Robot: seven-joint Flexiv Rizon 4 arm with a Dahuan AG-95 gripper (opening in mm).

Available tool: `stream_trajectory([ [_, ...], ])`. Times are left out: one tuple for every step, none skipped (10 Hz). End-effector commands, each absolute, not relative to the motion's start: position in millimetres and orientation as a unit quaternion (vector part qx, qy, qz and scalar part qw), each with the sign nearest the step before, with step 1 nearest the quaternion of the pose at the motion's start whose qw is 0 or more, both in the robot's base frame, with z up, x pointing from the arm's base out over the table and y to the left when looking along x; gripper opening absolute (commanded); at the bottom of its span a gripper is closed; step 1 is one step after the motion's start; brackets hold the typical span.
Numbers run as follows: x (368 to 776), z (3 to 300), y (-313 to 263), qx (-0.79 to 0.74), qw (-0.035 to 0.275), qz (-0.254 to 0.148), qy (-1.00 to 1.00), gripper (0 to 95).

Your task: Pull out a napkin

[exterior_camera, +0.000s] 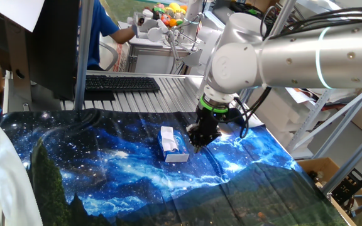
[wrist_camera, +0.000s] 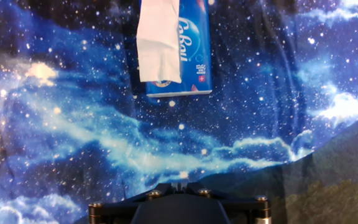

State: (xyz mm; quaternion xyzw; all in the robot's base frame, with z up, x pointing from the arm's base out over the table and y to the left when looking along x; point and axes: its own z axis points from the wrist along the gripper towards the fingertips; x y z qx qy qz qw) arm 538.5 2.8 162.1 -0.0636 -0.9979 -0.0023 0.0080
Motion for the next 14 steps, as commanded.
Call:
stream_trajectory([
  [528.3, 160.3, 5.3, -0.063, 0.006, -0.003, -0.998, 0.0],
  [522.7, 157.5, 7.3, -0.069, 0.005, -0.002, -0.998, 0.0],
  [512.9, 152.8, 9.6, -0.075, 0.008, -0.004, -0.997, 0.0],
  [506.8, 150.2, 10.8, -0.079, 0.016, -0.003, -0.997, 0.0],
  [501.1, 148.3, 12.2, -0.091, 0.030, -0.007, -0.995, 0.0],
  [499.6, 148.2, 13.0, -0.099, 0.044, -0.011, -0.994, 0.0],
  [498.8, 149.6, 14.4, -0.117, 0.101, -0.012, -0.988, 0.0],
  [497.9, 152.1, 14.4, -0.114, 0.112, -0.014, -0.987, 0.0],
  [496.8, 155.4, 13.5, -0.109, 0.110, -0.014, -0.988, 0.0],
  [495.9, 158.6, 12.5, -0.101, 0.106, -0.013, -0.989, 0.0],
  [494.5, 163.1, 11.2, -0.095, 0.104, -0.013, -0.990, 0.0],
  [494.8, 165.5, 11.0, -0.100, 0.087, -0.013, -0.991, 0.0],
  [498.5, 166.5, 10.9, -0.103, 0.071, -0.011, -0.992, 0.0],
  [510.0, 169.2, 10.1, -0.105, 0.066, -0.011, -0.992, 0.0],
])
